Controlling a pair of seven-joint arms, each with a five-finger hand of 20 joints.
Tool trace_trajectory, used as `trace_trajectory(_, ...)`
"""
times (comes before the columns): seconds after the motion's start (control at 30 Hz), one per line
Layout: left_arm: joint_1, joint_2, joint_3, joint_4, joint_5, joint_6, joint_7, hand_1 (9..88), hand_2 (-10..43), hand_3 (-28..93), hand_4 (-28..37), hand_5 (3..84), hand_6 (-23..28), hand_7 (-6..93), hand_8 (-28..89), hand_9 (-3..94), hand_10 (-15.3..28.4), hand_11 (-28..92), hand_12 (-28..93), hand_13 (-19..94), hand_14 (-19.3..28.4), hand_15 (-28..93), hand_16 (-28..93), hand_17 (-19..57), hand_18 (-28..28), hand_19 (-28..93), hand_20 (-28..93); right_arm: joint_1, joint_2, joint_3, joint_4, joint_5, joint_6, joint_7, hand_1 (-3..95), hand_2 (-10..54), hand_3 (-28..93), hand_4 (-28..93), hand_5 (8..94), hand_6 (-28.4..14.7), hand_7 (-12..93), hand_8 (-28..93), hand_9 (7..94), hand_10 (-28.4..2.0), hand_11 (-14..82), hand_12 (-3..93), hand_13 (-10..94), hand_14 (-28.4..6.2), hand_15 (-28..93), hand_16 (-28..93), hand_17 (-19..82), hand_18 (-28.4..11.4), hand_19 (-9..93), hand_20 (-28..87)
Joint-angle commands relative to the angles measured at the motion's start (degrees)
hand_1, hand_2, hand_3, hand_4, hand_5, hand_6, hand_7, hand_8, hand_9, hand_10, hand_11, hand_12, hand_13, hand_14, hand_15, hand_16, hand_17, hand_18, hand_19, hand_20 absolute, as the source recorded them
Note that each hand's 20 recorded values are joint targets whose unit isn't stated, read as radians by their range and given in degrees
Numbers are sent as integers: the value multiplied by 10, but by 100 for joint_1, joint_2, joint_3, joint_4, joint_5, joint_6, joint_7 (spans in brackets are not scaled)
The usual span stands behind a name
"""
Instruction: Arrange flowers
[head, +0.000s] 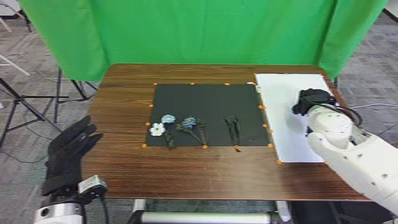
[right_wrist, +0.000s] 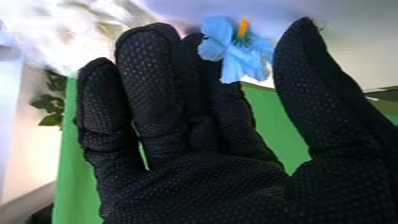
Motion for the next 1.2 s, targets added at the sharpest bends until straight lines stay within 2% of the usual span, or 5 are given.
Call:
trace_trajectory(0.03,12,-105,-41,-1,118,-106,-122,272,45,838,-180,379,96,166,-115,311,190,365,50,242,269,656,-180,-92,217,607,39,87,26,-257,93,-276,178,88,364,14,782,-281,639,-25,218,-113,660,-144,275,176,647,-89,711,129,406,-179,932,122)
trace_trajectory(0.33,15,-143,-60,-6,152,-140,-167,272,46,837,-175,380,96,165,-115,312,191,363,50,241,269,656,-180,-93,217,607,39,40,84,-316,43,-530,579,2,496,-24,724,-282,752,5,298,-22,799,-90,277,268,726,-58,668,157,449,-173,932,165)
trace_trajectory(0.67,73,112,-18,-39,-92,28,21,273,46,838,-176,380,96,165,-115,311,190,364,50,241,269,656,-180,-92,217,607,39,47,56,-283,-814,-636,1110,-495,498,-33,734,-283,772,5,283,-10,813,-90,274,288,741,-55,662,165,456,-175,932,177)
trace_trajectory(0.97,53,10,-67,-38,67,-53,-125,272,45,839,-175,380,97,165,-115,311,190,364,50,241,269,655,-180,-92,217,608,39,85,-562,-412,-1414,-785,1031,-1294,496,-34,738,-283,775,4,276,-2,815,-92,279,291,741,-56,662,170,456,-176,932,183)
trace_trajectory(1.2,22,97,-42,-27,7,-24,-86,272,46,838,-177,380,97,165,-115,311,190,364,49,241,269,655,-180,-92,217,607,39,122,-1208,-677,-1403,-867,872,-1484,496,-34,739,-283,776,3,274,1,814,-93,281,290,740,-57,663,172,455,-177,932,184)
